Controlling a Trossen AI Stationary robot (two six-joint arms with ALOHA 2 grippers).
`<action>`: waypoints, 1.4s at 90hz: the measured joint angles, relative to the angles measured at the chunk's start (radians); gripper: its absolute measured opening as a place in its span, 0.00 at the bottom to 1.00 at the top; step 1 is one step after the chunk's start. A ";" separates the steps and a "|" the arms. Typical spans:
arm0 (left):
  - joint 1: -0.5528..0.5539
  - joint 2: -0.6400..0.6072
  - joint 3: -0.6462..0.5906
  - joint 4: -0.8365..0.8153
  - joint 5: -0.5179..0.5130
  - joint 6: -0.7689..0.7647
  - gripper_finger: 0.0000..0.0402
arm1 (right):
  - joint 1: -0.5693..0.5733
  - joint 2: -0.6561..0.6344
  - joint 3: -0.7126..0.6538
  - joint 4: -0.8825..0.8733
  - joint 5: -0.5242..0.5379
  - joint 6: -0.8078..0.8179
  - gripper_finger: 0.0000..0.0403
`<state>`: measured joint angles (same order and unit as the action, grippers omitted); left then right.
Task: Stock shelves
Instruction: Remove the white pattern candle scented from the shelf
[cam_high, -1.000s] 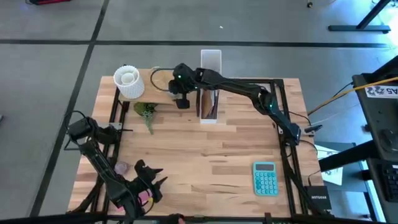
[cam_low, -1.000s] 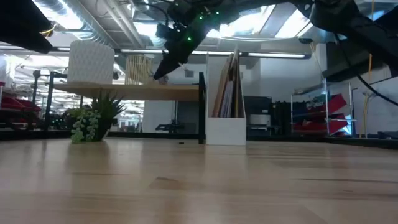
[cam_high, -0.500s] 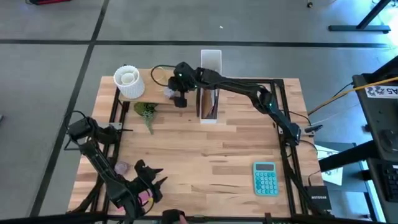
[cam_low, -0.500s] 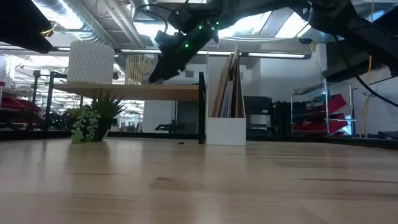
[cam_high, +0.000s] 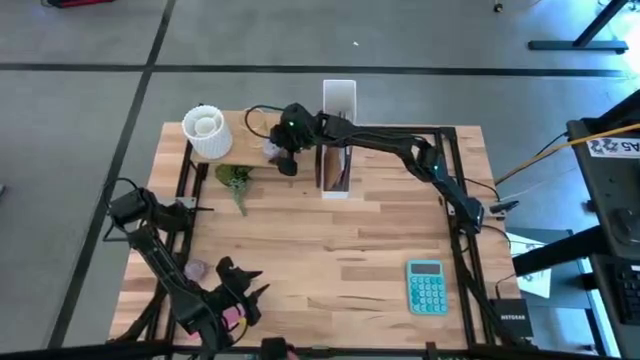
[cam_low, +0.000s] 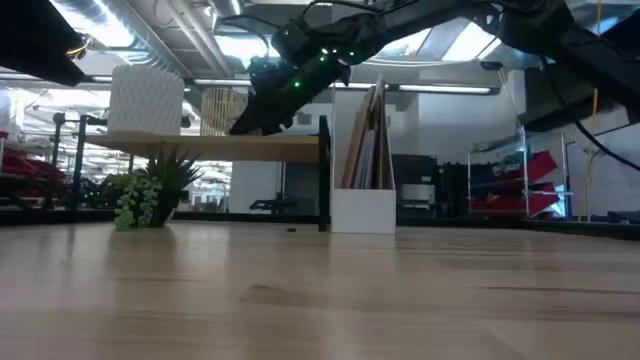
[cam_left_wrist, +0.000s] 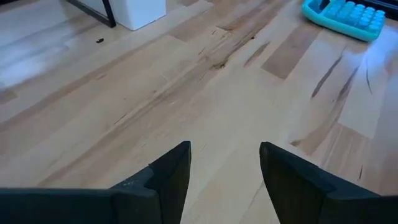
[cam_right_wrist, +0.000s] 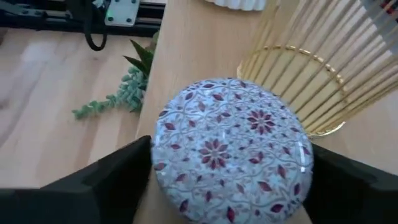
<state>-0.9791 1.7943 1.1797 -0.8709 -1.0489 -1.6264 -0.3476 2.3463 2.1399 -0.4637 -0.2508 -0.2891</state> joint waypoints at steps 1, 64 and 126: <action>0.000 0.000 0.000 0.000 0.000 0.000 0.44 | 0.000 0.000 0.000 0.000 -0.001 0.000 0.75; -0.002 0.000 0.000 -0.002 0.001 -0.016 0.44 | 0.192 -0.295 0.001 -0.297 0.027 -0.165 0.67; -0.177 -0.008 0.000 -0.003 -0.269 -0.167 0.44 | 0.624 -0.453 -0.859 0.196 0.020 0.124 0.67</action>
<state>-1.1556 1.7863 1.1793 -0.8734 -1.3175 -1.7934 0.2762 1.8931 1.2806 -0.2676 -0.2313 -0.1646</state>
